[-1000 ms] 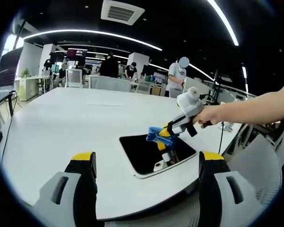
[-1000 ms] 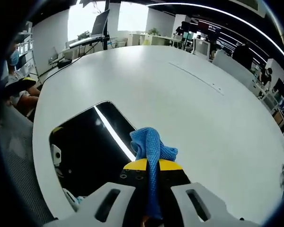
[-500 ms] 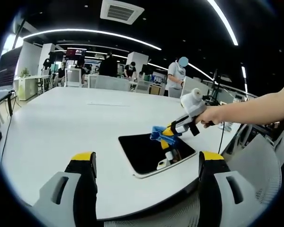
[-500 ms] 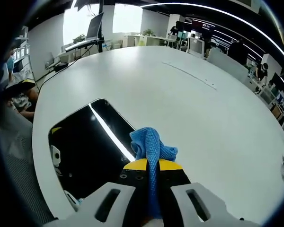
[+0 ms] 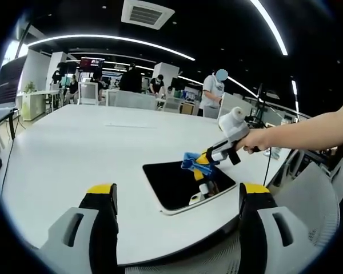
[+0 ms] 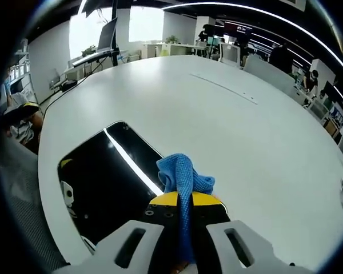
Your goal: Wipe the mirror surface with the cleaning cloth until all visible marks leave the cleaned area.
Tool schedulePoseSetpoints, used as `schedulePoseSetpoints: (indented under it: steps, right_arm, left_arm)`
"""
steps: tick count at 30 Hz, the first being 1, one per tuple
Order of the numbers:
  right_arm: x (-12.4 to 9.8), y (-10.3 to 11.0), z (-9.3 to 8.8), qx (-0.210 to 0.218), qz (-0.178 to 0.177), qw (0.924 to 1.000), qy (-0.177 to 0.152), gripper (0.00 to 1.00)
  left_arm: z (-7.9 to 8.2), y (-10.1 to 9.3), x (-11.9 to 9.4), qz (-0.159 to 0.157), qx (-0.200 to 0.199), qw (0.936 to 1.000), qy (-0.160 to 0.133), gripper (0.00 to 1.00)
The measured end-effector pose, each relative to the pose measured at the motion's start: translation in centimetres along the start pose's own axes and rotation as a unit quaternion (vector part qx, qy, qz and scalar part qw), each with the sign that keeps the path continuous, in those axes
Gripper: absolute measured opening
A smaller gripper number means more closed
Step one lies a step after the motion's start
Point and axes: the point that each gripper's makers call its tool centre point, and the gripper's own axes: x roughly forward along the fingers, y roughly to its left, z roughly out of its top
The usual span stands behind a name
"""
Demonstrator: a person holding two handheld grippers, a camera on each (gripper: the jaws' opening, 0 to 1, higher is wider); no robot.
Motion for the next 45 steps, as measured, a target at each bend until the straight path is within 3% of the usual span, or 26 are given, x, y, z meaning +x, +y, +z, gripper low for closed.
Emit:
schedulePoseSetpoints:
  steps: [45]
  right_arm:
    - [-4.4, 6.7, -3.2, -0.004, 0.032, 0.9992, -0.023, 0.0]
  left_arm:
    - [-0.1, 0.1, -0.2, 0.006, 0.001, 1.0, 0.002, 0.86]
